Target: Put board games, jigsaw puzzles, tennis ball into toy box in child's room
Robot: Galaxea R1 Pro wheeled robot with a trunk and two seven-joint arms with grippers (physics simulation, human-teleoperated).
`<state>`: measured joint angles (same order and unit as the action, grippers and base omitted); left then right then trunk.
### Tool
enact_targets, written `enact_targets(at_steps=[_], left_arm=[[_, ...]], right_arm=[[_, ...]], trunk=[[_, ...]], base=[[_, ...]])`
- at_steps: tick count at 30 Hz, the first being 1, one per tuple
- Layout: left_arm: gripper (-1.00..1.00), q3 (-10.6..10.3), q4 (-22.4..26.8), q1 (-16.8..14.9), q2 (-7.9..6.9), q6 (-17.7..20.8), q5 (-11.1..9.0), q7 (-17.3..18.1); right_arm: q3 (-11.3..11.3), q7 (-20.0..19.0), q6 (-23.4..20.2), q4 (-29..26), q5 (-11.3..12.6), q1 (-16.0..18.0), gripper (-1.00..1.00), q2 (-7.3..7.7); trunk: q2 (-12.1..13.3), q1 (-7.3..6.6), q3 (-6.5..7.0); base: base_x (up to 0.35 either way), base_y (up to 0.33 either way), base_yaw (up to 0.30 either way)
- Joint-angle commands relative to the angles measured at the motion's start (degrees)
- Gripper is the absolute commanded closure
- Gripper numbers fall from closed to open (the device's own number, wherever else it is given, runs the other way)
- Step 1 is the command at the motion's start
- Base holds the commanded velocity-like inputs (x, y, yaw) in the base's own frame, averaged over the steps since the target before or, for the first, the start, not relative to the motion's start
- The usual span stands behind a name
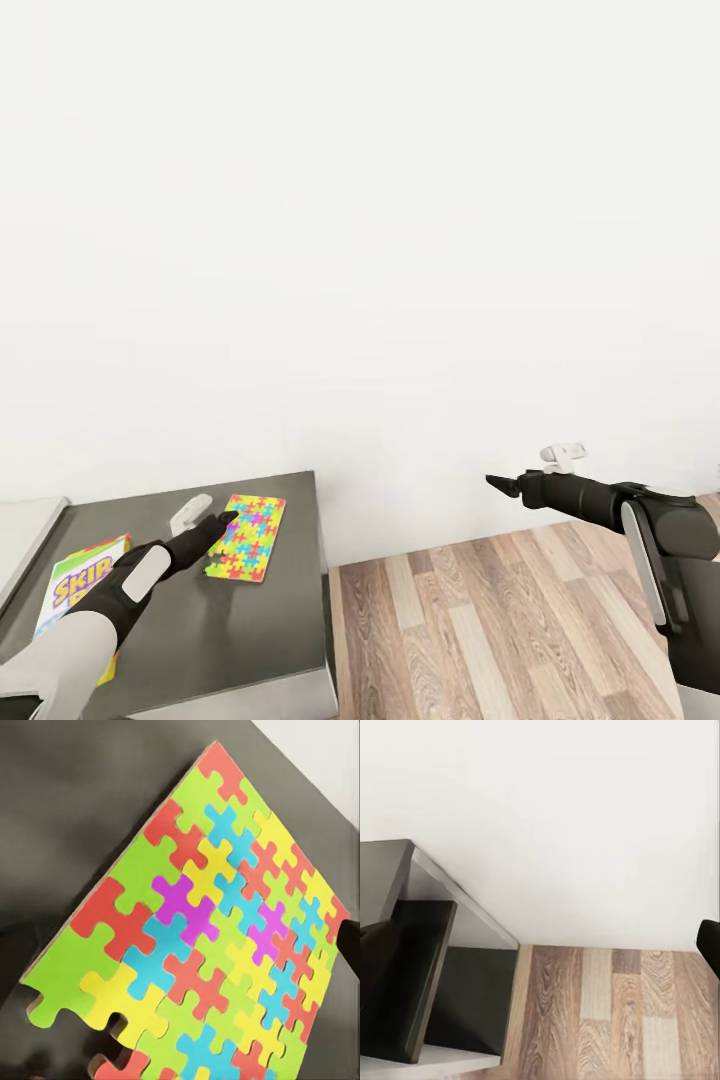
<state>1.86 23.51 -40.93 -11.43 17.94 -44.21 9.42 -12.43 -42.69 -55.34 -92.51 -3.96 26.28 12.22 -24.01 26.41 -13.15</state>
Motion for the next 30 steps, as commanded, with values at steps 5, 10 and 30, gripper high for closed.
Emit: enact_targets(at_steps=[5, 10, 30], left_arm=[[-1.0, 0.2, 0.0, 0.0, 0.01, 0.4, -0.3, 0.1], [-1.0, 0.2, 0.0, 0.0, 0.02, 0.4, -0.3, 0.1], [-1.0, -0.1, 0.0, 0.0, 0.09, 0.4, -0.4, 0.2]], right_arm=[[0.0, -0.5, -0.3, 0.0, -0.4, 0.1, -1.0, -0.01], [0.0, -0.5, -0.3, 0.0, -0.4, 0.1, -1.0, -0.01], [0.0, -0.5, -0.3, 0.0, -0.4, 0.1, -1.0, 0.03]], trunk=[[-0.1, 0.03, -0.13], [-0.1, 0.03, -0.14], [-0.1, 0.03, -0.14]], base=[[-0.004, 0.0, -0.039], [-0.001, 0.0, -0.007], [0.0, 0.0, -0.145]])
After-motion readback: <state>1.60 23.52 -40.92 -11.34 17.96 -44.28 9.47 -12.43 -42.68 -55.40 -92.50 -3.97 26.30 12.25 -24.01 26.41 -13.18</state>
